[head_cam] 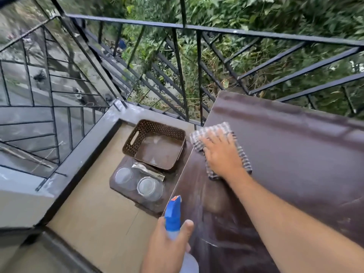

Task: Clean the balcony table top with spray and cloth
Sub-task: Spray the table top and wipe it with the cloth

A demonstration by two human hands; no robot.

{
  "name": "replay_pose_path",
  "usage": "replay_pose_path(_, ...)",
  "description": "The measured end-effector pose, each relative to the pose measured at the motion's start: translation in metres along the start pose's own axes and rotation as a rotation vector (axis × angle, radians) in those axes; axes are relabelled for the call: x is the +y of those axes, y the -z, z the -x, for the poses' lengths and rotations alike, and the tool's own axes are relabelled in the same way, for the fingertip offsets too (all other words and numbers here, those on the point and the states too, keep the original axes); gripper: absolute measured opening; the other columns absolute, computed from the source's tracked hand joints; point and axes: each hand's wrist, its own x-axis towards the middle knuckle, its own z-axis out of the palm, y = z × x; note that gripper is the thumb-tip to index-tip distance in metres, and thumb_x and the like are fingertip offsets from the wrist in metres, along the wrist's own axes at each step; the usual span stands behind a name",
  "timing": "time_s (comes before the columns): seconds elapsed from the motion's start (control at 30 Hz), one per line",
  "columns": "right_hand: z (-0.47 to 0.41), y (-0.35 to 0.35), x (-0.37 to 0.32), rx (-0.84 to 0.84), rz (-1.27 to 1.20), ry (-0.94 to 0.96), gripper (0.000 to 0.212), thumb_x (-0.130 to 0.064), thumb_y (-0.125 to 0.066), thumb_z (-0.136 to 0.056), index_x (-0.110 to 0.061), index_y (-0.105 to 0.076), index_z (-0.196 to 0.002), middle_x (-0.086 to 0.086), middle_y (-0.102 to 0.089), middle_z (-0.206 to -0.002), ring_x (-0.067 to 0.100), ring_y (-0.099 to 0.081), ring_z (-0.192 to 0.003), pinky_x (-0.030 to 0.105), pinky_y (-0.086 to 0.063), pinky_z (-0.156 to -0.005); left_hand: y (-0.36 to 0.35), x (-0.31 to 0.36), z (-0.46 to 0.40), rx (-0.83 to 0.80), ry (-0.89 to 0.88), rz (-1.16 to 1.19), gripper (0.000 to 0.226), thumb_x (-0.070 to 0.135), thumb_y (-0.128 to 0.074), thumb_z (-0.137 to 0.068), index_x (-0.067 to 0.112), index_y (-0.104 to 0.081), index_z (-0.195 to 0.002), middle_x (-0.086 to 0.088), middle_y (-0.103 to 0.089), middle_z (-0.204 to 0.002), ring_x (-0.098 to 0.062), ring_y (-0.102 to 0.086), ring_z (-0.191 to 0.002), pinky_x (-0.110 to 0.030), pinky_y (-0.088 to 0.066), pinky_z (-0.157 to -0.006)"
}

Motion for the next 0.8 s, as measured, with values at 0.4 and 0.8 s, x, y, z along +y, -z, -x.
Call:
replay_pose_path(0.4,0.115,-0.013,-0.053,-0.046,-0.068,0.401,0.047,-0.029,-0.046,-0.084,-0.033,-0.057,-0.129,-0.002,-0.058,-0.138,0.031,-0.048,-0.134,0.053,-0.033,-0.110,0.015,-0.030,0.036,0.009,-0.023,-0.082,0.069,0.077,-0.043,-0.060,0.027,-0.058,-0.104,0.011,-0.071,-0.059,0.004,-0.065,-0.064,-0.022,-0.043,-0.066)
replay_pose_path(0.8,0.125,-0.004,0.021,-0.066,-0.029,0.223,0.047,-0.035,-0.035,-0.094,-0.031,-0.058,-0.135,0.003,-0.056,-0.144,0.033,-0.046,-0.137,0.051,-0.022,-0.112,-0.006,-0.076,0.065,-0.059,0.058,-0.134,0.076,0.090,-0.036,-0.054,0.041,-0.058,-0.108,0.011,-0.068,-0.086,0.002,-0.064,-0.084,-0.023,-0.046,-0.080)
